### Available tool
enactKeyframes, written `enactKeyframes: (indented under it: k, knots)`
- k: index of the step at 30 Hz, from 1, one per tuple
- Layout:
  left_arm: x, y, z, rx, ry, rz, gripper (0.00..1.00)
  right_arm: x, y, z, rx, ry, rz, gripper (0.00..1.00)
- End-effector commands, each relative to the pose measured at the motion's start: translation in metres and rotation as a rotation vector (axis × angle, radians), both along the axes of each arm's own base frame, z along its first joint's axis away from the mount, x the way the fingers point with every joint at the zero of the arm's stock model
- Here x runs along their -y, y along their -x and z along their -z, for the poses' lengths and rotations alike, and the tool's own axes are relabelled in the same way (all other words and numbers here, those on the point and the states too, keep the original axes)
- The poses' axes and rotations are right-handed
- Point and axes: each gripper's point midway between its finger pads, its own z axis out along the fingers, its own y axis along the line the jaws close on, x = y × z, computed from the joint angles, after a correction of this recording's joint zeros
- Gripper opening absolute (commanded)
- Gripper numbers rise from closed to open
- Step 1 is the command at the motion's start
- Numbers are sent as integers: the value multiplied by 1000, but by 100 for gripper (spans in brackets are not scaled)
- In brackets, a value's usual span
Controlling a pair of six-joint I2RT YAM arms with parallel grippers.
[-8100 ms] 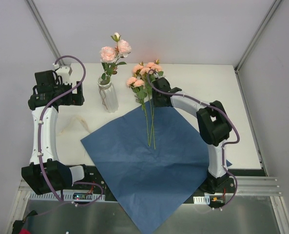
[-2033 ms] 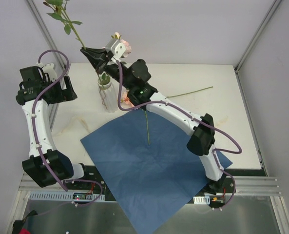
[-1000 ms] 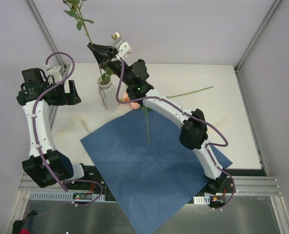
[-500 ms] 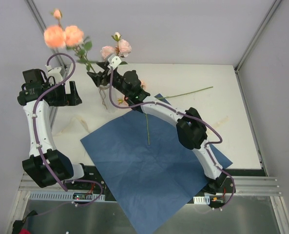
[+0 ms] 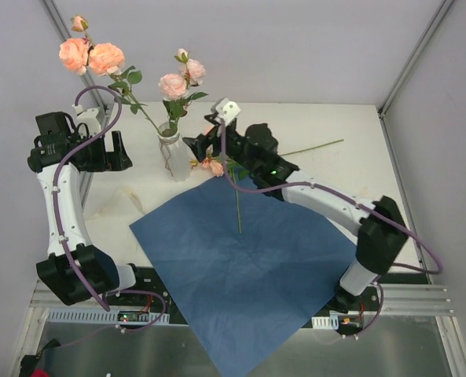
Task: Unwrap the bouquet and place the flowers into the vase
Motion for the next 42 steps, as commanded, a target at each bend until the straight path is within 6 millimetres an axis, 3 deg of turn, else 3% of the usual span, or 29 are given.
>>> enactKeyframes:
  k: [1, 3, 4, 5, 7, 9, 10, 12, 15, 25, 30, 31, 42]
  knots:
    - [4, 8, -8, 29, -10, 14, 99, 67, -1, 9, -54, 109, 19, 89]
    - [6, 11, -8, 27, -7, 19, 99, 94, -22, 30, -81, 241, 64, 88]
    - [7, 12, -8, 27, -6, 21, 99, 109, -28, 73, -181, 386, 90, 88]
    - [7, 12, -8, 28, -5, 24, 99, 119, -40, 71, -157, 459, 109, 87]
    - [8, 13, -9, 29, -6, 27, 99, 153, -62, 122, -289, 646, 184, 88]
    - [8, 13, -8, 27, -5, 27, 99, 174, -79, 129, -321, 744, 216, 88]
    - [8, 13, -8, 28, -8, 30, 99, 181, -89, 150, -353, 802, 235, 88]
    - [7, 13, -5, 19, -8, 32, 99, 191, -100, 155, -357, 851, 236, 88]
    - [5, 11, -2, 11, -18, 36, 99, 204, -109, 179, -393, 920, 222, 90]
    - [-1, 4, 11, -35, -17, 40, 99, 219, -130, 247, -505, 1035, 28, 89]
    - [-7, 1, 20, -63, -35, 29, 99, 226, -144, 260, -507, 1032, -50, 87]
    - [-9, 1, 20, -67, -45, 26, 99, 225, -142, 270, -525, 1035, -79, 87]
    - [-17, 3, 31, -111, -75, 15, 99, 243, -144, 304, -570, 1070, -147, 81]
